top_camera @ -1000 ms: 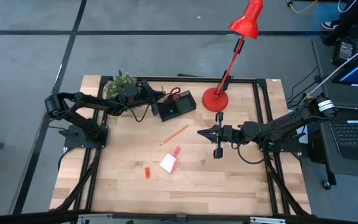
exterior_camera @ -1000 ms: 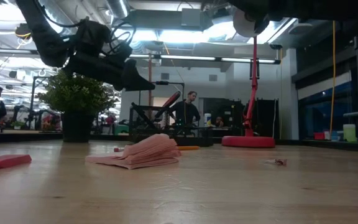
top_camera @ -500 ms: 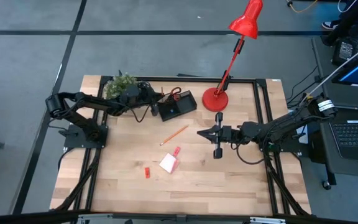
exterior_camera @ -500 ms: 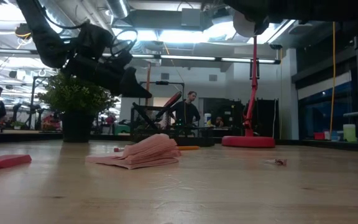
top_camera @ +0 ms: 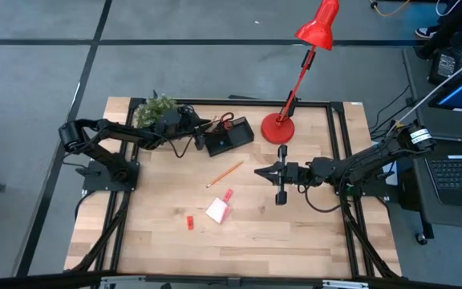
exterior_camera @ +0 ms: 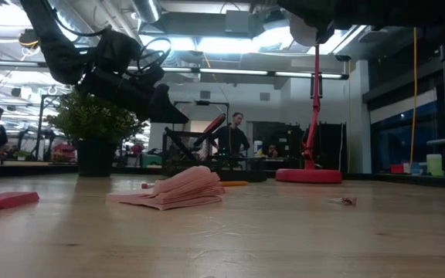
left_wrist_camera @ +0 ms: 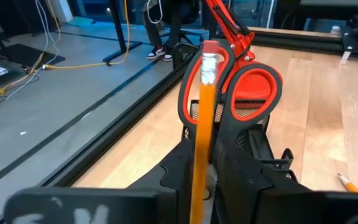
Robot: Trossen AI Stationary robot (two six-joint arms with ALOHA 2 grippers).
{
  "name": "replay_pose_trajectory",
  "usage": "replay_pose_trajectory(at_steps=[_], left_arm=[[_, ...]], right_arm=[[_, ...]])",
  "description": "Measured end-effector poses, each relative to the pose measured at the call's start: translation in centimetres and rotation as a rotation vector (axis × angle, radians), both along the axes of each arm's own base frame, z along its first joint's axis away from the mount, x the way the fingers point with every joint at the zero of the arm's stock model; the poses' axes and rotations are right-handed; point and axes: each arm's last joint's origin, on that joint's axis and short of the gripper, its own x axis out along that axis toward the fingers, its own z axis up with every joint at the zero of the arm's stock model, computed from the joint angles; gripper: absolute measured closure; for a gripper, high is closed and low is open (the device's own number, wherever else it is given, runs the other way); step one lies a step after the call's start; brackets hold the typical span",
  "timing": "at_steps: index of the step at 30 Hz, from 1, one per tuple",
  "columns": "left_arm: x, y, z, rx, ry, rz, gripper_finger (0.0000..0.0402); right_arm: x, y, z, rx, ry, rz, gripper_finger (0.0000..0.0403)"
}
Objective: Pick and place office supplies into organizer
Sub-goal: Put the bottom orange pencil into the black desk organizer, then put the orange pencil into the black desk organizer
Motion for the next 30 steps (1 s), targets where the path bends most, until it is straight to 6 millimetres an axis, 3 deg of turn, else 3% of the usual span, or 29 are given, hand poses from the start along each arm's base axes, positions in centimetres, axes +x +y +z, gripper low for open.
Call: replay_pose_trajectory(at_steps=[14, 24, 30], left_arm=[[0.2, -0.2, 1.0, 0.025, -0.080, -0.025, 0.0289], [0.1, -1.7, 3.2, 0.086, -0.149, -0.091, 0.0292], [0.4, -3.7, 4.6, 0.060, -0.227, -0.217, 0.0292]], right_arm=[[0.0, 0.0, 0.0, 0.027, -0.002, 0.002, 0.0396], [0.0, 0.0, 0.0, 0.021, 0.000, 0.002, 0.0395], [0.0, 0.0, 0.0, 0.019, 0.001, 0.002, 0.0395]])
